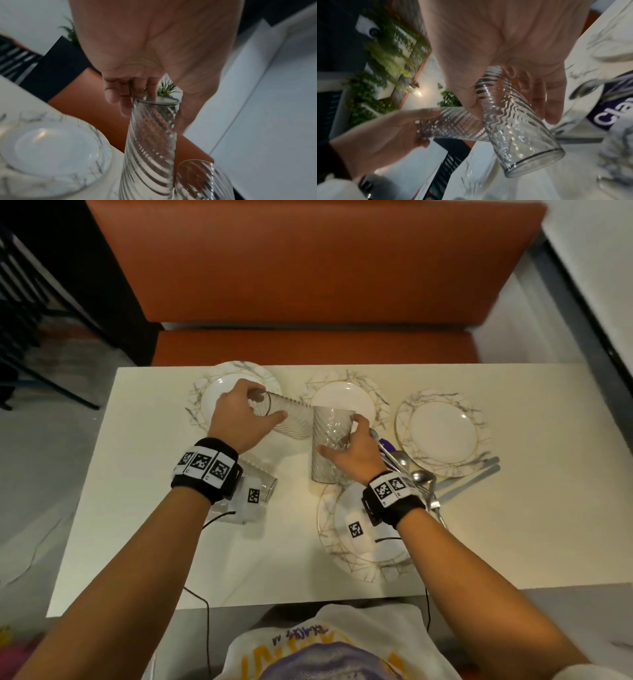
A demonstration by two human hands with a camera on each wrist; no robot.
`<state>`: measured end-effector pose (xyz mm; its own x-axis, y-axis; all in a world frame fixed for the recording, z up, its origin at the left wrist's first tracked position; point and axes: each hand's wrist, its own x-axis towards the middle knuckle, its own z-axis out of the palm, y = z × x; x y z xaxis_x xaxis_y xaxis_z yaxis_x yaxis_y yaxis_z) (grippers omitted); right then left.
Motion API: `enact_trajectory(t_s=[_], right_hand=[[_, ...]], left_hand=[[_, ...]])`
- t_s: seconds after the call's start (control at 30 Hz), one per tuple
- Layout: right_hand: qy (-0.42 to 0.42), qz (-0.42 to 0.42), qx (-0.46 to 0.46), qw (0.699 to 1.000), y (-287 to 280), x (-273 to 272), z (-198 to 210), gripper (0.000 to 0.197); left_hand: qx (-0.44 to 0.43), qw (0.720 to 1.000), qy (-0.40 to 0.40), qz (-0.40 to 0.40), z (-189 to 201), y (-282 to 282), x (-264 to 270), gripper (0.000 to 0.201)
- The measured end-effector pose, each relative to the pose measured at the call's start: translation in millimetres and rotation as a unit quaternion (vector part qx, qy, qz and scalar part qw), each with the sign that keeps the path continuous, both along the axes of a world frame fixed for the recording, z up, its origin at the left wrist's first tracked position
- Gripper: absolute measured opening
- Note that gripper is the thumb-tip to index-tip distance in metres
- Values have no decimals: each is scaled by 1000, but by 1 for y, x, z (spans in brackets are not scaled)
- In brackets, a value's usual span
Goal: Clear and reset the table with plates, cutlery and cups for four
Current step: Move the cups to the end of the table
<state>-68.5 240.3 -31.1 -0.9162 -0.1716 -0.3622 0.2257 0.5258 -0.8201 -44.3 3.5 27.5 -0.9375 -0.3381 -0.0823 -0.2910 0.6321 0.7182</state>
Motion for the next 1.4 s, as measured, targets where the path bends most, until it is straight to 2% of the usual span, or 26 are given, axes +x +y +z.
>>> enact_trajectory(t_s=[0.17,0.27,0.33,0.43,0.5,0.53,0.6,0.73,0.9,1.13,1.4], right_hand=[[29,-64,-35,997,62,6,34,96],[53,-98,-41,993,104,5,42,97],[63,-112,-47,991,133,1,45,96],[71,-133,-53,987,180,-9,43,95],[79,-149,-53,984,215,-20,41,95],[83,-154,-49,983,234,-26,40,95],[85,-166,-46,981,273,-41,37,95],[91,-191,-38,977,353,-73,26,95],[118,-223,-6,968,442,-116,-7,93],[148,-289,-2,946,527,-162,-58,81],[153,-308,-40,938,569,-212,-76,85]], left_hand=[[188,981,-31,37,-3,43,-4,70],[355,930,-87,36,-17,83,-4,78],[439,888,-136,-16,-20,118,-6,65],[504,839,-197,-61,-24,174,-14,51],[527,817,-220,-81,-30,212,-26,40],[525,816,-226,-91,-34,231,-34,36],[498,828,-236,-99,-42,270,-52,43],[368,888,-236,-140,-49,349,-89,70],[289,926,-197,-142,-64,447,-141,65],[173,961,-140,-161,-99,553,-199,72],[125,972,-70,-187,-139,619,-258,64]])
